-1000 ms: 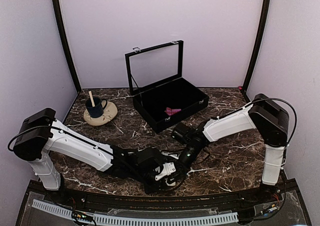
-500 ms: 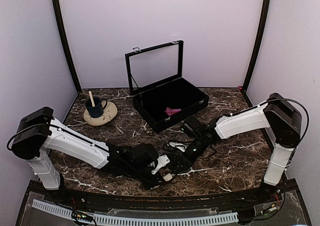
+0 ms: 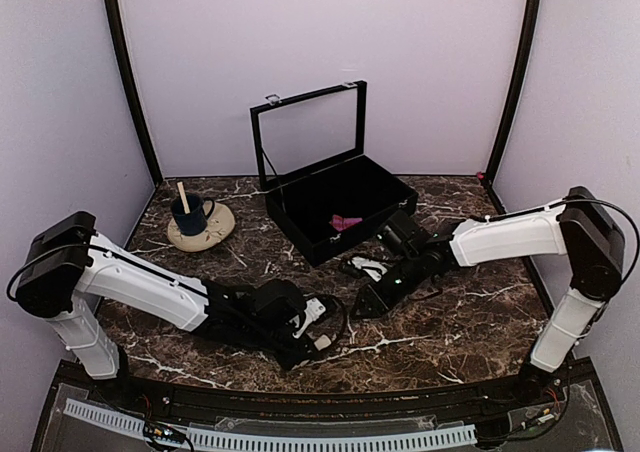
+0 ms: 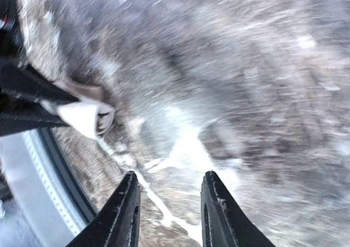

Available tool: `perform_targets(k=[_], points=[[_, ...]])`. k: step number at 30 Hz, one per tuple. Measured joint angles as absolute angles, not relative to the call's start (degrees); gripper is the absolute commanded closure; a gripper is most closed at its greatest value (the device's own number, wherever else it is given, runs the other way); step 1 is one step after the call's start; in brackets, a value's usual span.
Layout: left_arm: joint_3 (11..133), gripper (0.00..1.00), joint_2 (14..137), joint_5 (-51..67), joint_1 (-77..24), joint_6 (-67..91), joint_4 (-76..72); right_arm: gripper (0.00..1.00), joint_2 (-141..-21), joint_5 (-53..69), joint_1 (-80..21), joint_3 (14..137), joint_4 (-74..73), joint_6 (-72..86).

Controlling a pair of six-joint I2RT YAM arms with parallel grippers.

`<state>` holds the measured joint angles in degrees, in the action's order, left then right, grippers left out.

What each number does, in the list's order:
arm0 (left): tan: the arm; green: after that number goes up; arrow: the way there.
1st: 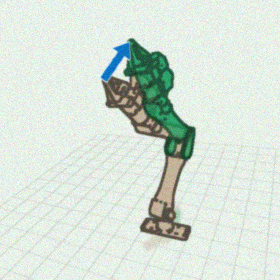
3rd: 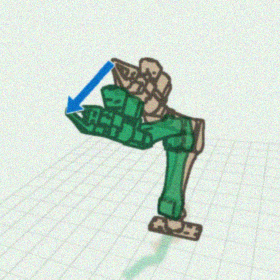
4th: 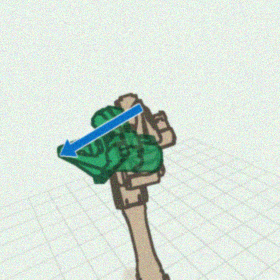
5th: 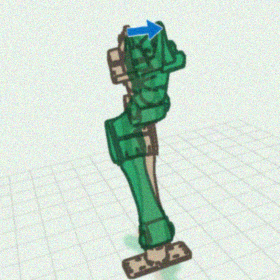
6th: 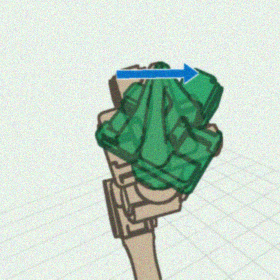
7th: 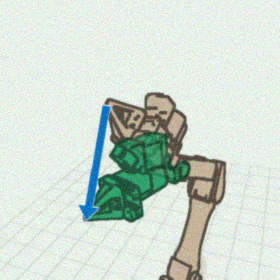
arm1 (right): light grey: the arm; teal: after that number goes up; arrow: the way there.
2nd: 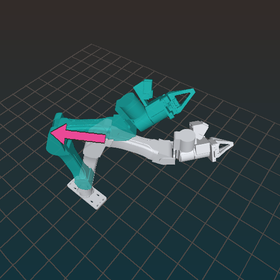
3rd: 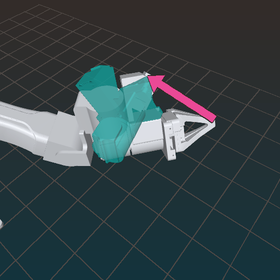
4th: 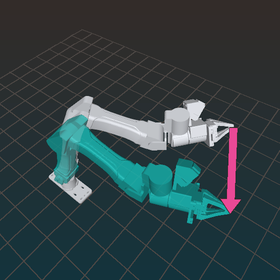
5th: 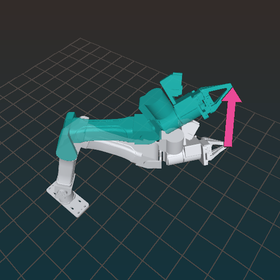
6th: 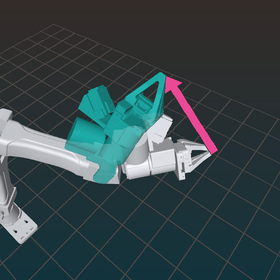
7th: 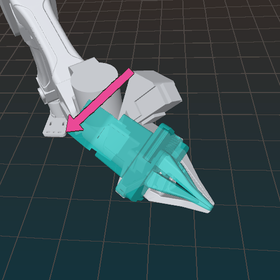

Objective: Roll the socks
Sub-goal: Pick up the sock from the center of the board, then move the storage box to the center of the board.

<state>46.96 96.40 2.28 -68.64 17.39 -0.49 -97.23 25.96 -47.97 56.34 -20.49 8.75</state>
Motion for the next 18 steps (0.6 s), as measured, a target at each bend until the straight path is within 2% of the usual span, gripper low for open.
perform_targets(k=[12,18], points=[[47.7,1.00,94.0,-1.4,-66.9,18.2,5.3,0.63,-96.6,9.4,-39.4,71.1,-24.1,10.2],[48.9,1.00,91.6,-3.3,-65.7,18.3,9.2,0.63,-103.0,3.7,-34.6,83.0,-24.2,9.7]])
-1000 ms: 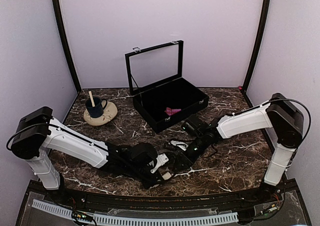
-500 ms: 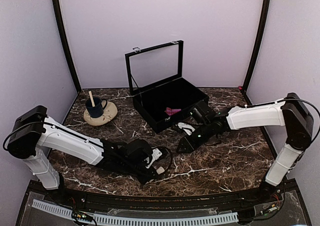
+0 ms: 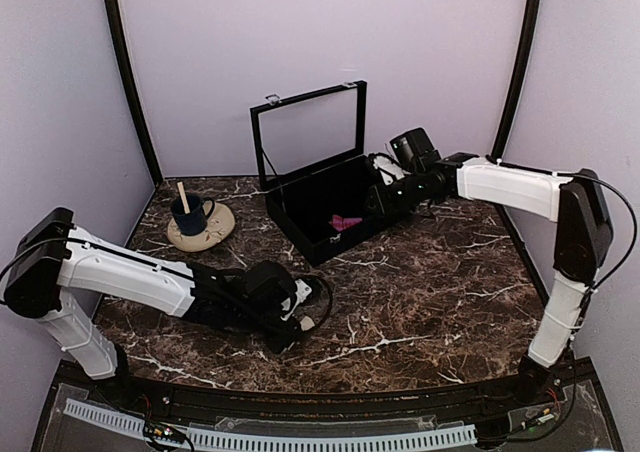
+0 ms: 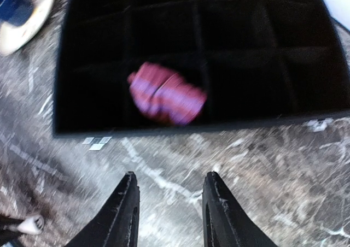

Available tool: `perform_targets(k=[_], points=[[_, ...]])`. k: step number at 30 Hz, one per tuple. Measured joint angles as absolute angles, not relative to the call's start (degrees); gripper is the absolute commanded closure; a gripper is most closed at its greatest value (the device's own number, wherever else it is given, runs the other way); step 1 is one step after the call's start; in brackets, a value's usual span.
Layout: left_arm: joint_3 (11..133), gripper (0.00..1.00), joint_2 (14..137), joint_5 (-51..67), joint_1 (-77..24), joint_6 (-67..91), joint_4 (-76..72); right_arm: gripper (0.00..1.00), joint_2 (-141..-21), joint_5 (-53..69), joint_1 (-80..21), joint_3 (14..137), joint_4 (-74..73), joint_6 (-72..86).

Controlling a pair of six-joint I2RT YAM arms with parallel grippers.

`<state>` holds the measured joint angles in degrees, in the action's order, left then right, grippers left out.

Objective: Roll the socks
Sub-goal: Move the storage box to the center of the board.

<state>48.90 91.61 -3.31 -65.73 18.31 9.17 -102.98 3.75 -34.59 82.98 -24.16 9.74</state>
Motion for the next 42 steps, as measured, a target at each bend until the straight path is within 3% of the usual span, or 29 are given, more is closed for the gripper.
perform_targets(k=[10,18,42], points=[[50.7,1.00,87.3,-6.6,-64.4,19.3,12.1,0.62,-122.0,-5.5,-31.3,103.7,-28.2,5.2],[51.7,1.00,83.7,-9.3,-63.2,20.3,13.7,0.60,-129.8,-9.3,-28.7,115.8,-33.1,2.4],[59.3,1.00,82.2,-17.9,-57.5,20.2,14.6,0.61,-134.6,-4.2,-25.8,117.5,-39.1,1.8]])
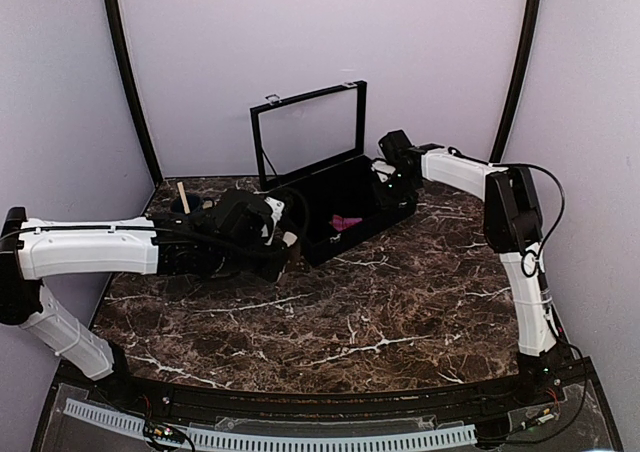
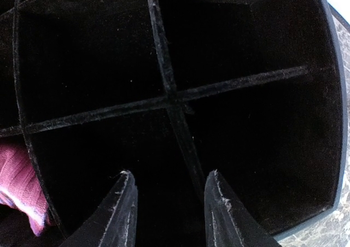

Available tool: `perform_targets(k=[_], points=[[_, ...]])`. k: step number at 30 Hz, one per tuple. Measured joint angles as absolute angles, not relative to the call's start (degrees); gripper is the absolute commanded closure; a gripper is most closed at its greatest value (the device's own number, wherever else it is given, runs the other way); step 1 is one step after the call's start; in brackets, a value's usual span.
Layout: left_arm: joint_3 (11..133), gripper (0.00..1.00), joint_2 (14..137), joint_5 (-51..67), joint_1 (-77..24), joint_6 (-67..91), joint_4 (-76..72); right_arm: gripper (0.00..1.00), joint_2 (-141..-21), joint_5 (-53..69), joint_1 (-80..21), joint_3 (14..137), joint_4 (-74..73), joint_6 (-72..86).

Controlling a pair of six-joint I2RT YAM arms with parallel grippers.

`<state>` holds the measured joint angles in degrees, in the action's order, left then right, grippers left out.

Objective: Roll the socks
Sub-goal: Move the storage box to the center of the board.

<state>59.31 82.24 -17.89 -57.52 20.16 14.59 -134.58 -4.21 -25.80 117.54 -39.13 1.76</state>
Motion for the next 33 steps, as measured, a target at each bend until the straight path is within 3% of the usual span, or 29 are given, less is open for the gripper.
perform_targets(k=[15,33], points=[[73.6,1.00,93.9,-20.4,-50.5,16.0,9.6,0.64,-138.4,-1.3,-24.9,123.0,-42.0,1.1],[91.1,1.00,111.3,-18.4,-44.1,12.8,5.6,0.64,-137.6,3.2,-24.5,120.1,-39.6,-0.3]])
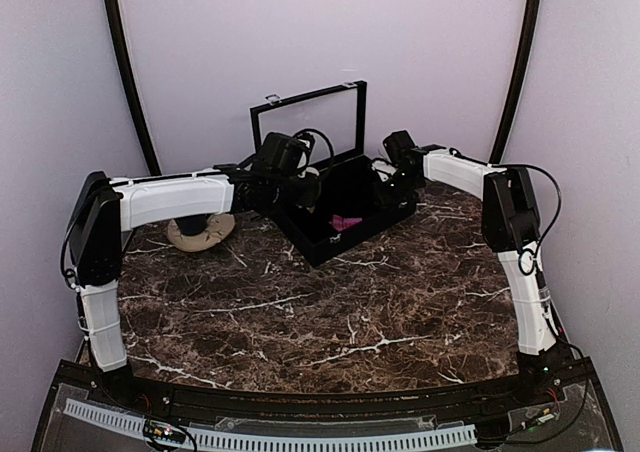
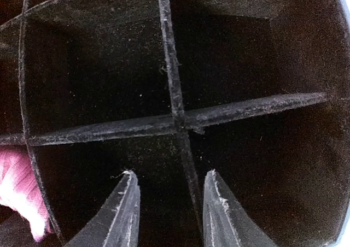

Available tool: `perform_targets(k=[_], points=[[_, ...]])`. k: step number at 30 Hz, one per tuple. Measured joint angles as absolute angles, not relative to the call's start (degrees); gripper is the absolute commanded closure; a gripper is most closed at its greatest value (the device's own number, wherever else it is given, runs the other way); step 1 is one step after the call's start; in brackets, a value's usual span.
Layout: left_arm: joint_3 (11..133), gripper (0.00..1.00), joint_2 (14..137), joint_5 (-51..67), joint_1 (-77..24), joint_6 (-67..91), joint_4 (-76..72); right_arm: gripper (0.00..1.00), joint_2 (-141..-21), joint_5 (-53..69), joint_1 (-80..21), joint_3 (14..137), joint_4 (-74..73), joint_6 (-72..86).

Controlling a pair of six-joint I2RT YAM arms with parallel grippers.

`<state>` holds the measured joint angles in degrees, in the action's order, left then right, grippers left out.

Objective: Roll the socks
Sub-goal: Move the storage box to the center of the board.

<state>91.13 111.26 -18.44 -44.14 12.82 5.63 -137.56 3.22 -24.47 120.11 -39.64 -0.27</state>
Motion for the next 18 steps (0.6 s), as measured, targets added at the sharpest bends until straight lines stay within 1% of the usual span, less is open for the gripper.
perform_targets(k=[11,18], points=[[92.9,1.00,114.1,-17.4,-43.9,12.8,5.3,0.63,-136.4,3.4,-24.6,117.2,-37.8,-1.9],[92.9,1.00,114.2,-17.0,-43.3,12.8,5.2,0.63,-135.0,2.5,-26.0,115.0,-39.3,-2.5]])
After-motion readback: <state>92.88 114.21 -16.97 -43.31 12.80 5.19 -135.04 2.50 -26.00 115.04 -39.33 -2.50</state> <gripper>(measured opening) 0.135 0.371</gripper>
